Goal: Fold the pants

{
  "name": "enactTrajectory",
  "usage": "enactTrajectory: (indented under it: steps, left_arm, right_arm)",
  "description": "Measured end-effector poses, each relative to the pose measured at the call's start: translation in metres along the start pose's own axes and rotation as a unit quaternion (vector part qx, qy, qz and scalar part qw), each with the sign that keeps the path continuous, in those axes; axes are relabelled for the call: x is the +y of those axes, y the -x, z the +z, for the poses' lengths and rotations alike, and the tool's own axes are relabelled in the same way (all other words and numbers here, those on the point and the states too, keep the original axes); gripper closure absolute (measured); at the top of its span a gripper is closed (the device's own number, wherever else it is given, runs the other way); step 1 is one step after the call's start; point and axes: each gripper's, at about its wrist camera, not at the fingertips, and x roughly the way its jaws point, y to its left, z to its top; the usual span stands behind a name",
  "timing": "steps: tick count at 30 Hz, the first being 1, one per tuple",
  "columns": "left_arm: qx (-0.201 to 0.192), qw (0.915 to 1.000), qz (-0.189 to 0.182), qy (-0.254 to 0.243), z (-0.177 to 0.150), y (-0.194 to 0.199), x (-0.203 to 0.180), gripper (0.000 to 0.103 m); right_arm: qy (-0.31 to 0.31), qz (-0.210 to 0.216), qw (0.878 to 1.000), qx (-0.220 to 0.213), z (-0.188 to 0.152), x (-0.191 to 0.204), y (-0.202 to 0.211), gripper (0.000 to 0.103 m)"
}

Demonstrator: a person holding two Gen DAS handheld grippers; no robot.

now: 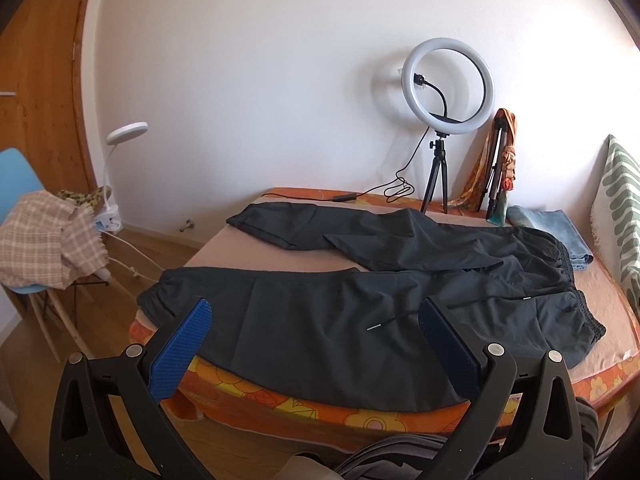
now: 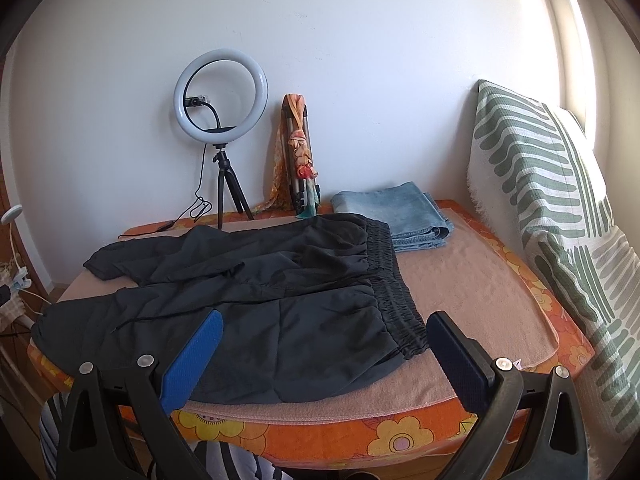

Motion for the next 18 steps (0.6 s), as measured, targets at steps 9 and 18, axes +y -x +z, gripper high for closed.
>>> enactTrajectory:
  steps: [9, 18]
  left_arm:
    - [-0.014, 0.9985, -0.036, 0.039, 0.017, -0.034, 0.063, 0.000]
    - [0.035, 0.9984, -0.015, 0.043, 0.056, -0.103, 0.111, 0.004]
  right_arm:
    - [0.006, 0.055, 0.998, -0.005, 0.058, 0.001, -0.012, 0.000]
    - [0.079, 0.078, 0.993, -0.029, 0.132, 0.030, -0.042, 0.000]
